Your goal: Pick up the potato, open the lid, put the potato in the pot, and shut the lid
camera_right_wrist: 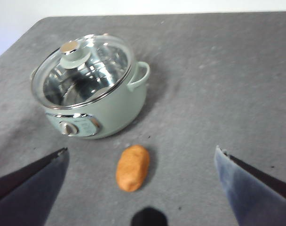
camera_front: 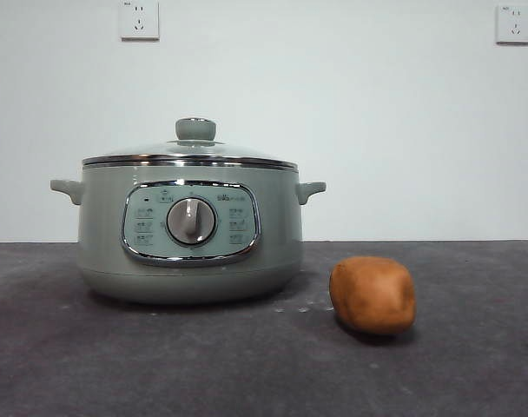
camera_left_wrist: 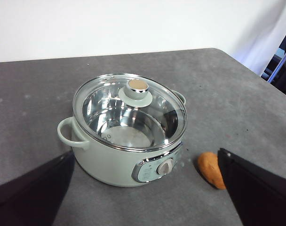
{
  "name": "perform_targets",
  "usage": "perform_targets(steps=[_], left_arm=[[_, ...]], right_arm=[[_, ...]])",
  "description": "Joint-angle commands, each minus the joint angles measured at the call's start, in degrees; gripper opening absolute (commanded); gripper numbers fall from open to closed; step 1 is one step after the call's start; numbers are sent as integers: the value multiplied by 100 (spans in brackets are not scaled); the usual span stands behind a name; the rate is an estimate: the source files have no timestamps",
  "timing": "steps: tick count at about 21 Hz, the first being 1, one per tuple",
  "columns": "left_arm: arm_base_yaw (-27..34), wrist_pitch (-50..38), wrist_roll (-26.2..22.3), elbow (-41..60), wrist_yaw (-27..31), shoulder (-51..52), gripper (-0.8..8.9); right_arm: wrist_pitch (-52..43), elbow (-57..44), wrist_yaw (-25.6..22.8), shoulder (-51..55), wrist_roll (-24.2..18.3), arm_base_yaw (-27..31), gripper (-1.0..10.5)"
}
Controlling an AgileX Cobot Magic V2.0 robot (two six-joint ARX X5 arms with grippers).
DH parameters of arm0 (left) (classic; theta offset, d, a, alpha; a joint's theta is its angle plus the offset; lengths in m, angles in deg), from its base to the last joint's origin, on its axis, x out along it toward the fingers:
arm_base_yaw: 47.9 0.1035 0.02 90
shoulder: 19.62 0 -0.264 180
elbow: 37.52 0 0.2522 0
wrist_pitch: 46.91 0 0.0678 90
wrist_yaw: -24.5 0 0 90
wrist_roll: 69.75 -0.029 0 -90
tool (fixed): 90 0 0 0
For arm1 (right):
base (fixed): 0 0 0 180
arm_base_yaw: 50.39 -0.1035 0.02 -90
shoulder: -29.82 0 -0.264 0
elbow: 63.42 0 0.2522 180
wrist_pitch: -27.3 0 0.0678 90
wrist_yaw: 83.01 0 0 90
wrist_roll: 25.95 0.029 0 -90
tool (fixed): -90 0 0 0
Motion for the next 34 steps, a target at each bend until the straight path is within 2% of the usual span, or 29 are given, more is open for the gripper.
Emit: perform_targets(steps=[1, 5, 9, 12, 18, 20, 23, 27, 28, 30, 34], left_arm=[[-15, -15, -46, -11, -7, 2, 598], [-15, -15, -46, -11, -4, 2, 598], [-15, -13, -46, -11, -4, 0, 598], [-15, -13, -46, -11, -4, -4, 598], [-15, 7, -46, -11, 13, -101, 598], [-15, 50, -46, -11, 13, -155, 598], [-15, 136, -48, -11, 13, -280, 598], [-15, 136, -50, -11, 11, -413, 597], [-15, 133, -50, -11, 13, -424, 597], [-15, 133, -50, -11, 13, -435, 597], [-15, 131, -48, -11, 13, -437, 597]], right_arm=[[-72, 37, 190, -269, 63, -7, 599], [-271, 37, 455, -804, 125, -98, 599], [-413, 37, 413, -1541, 153, -518, 598], [-634, 37, 4, -2522, 181, -1215, 598], [-1322, 37, -1220, -4360, 592, -2474, 598], [-1340, 37, -1596, -4798, 688, -2752, 598], [-1471, 37, -1886, -5259, 835, -3077, 598], [-1543, 37, -2306, -5637, 1029, -3270, 593], [-1554, 37, -2343, -5681, 1032, -3270, 582], [-1578, 37, -2365, -5751, 1071, -3268, 423], [-1606, 35, -2315, -5761, 1040, -3268, 225]])
